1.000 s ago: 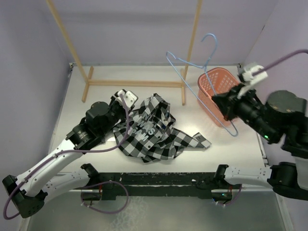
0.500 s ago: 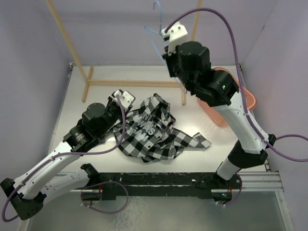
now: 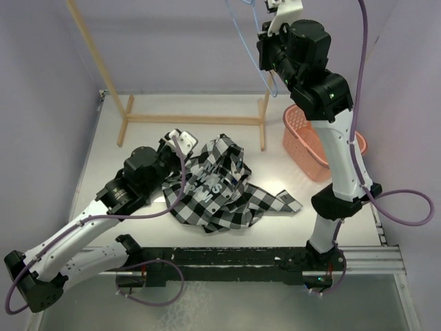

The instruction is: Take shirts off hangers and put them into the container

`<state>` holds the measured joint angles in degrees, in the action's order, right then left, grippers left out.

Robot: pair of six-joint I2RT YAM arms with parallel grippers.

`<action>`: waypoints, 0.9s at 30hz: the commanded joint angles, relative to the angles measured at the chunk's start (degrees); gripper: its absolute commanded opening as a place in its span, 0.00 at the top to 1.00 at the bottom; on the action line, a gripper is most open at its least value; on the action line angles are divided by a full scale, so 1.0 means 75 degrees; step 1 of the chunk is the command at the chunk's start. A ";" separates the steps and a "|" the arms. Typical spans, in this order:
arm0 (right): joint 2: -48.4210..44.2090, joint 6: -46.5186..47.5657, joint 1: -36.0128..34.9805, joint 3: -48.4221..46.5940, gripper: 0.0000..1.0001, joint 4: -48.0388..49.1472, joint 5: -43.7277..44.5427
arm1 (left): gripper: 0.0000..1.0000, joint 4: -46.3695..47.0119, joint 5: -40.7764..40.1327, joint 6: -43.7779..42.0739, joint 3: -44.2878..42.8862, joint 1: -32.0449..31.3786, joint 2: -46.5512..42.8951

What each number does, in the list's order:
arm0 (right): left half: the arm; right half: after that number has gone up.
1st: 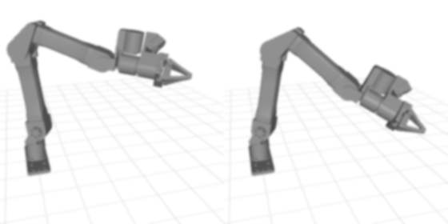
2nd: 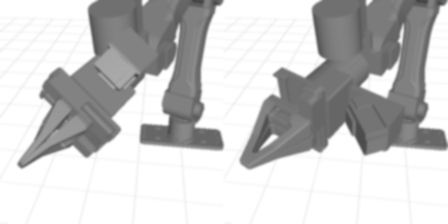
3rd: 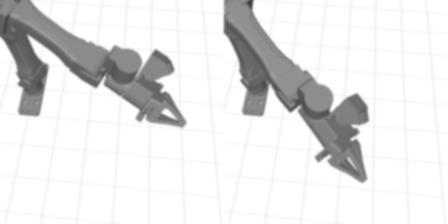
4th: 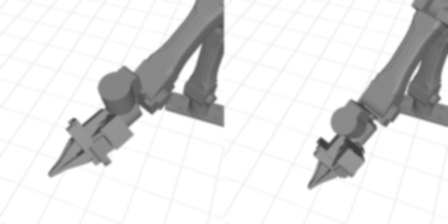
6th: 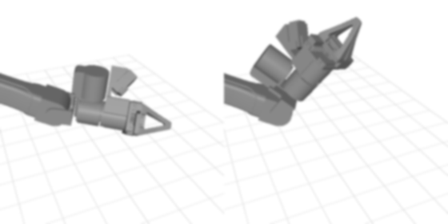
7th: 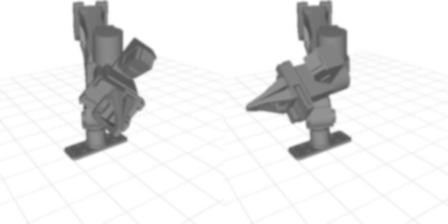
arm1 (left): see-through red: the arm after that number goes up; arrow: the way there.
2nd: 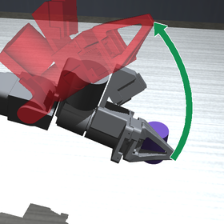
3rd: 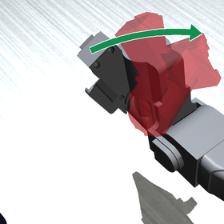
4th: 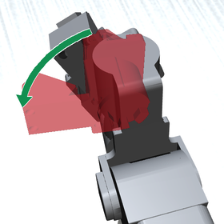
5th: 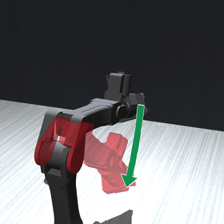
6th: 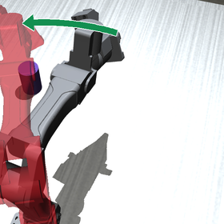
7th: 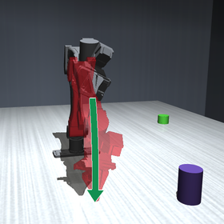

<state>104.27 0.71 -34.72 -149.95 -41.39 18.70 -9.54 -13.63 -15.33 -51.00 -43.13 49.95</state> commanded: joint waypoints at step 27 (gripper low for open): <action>-0.0305 -0.0276 0.0973 0.1156 0.23 0.1217 -0.1465 | 0.60 0.0244 0.0280 0.0222 -0.0083 0.0044 0.0107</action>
<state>110.10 -0.84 -27.57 -143.68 -34.28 10.59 -9.91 -12.60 -14.96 -51.00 -43.13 50.74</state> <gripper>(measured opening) 0.695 0.401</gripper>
